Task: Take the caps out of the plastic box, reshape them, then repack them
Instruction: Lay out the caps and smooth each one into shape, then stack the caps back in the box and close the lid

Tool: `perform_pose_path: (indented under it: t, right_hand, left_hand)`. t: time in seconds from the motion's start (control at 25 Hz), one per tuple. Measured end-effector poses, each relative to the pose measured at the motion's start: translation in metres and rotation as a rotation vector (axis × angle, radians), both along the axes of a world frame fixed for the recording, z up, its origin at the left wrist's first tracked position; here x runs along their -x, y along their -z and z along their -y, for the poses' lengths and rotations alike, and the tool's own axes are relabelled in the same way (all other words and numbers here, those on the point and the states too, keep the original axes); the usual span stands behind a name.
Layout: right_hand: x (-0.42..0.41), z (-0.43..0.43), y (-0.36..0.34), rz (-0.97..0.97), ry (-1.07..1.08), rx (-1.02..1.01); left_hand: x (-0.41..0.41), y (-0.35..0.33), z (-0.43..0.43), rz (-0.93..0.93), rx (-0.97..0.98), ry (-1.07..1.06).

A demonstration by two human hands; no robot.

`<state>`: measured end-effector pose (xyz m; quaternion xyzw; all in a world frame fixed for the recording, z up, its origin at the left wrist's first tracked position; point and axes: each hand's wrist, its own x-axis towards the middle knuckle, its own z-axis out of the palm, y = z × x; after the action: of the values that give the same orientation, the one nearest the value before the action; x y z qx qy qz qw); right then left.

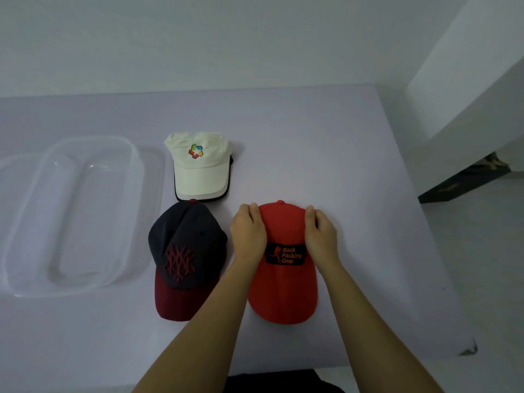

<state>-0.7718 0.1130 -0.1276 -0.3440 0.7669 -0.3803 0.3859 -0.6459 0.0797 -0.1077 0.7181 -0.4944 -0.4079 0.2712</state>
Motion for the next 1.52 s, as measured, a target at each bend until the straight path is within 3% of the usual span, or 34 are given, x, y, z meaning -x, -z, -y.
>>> perform_pose_path:
  t: [0.48,0.76,0.92,1.12,1.2,1.32,1.52]
  right_hand:
    - [0.004,0.021,0.007,0.135,0.146,-0.002]
    - [0.011,0.017,-0.002,-0.115,-0.039,0.043]
    - [-0.005,0.022,-0.028,-0.199,-0.015,0.262]
    - [-0.077,0.019,-0.051,-0.175,-0.213,0.419]
    - [-0.111,0.016,-0.050,-0.055,-0.355,0.287]
    - [-0.149,0.013,-0.034,0.167,-0.426,-0.086]
    - [-0.168,0.005,-0.006,0.248,-0.322,-0.127]
  left_hand:
    - [0.011,0.011,-0.002,0.106,0.064,-0.094]
    - [-0.002,0.001,-0.001,0.096,0.143,0.014]
    - [-0.024,-0.028,-0.006,0.092,0.262,0.073]
    - [-0.082,-0.043,-0.013,0.125,0.306,-0.114]
    - [-0.112,-0.039,-0.015,0.138,0.225,-0.202]
    - [-0.149,-0.022,-0.015,0.098,0.072,-0.203]
    - [-0.179,0.005,-0.011,-0.147,-0.116,-0.083]
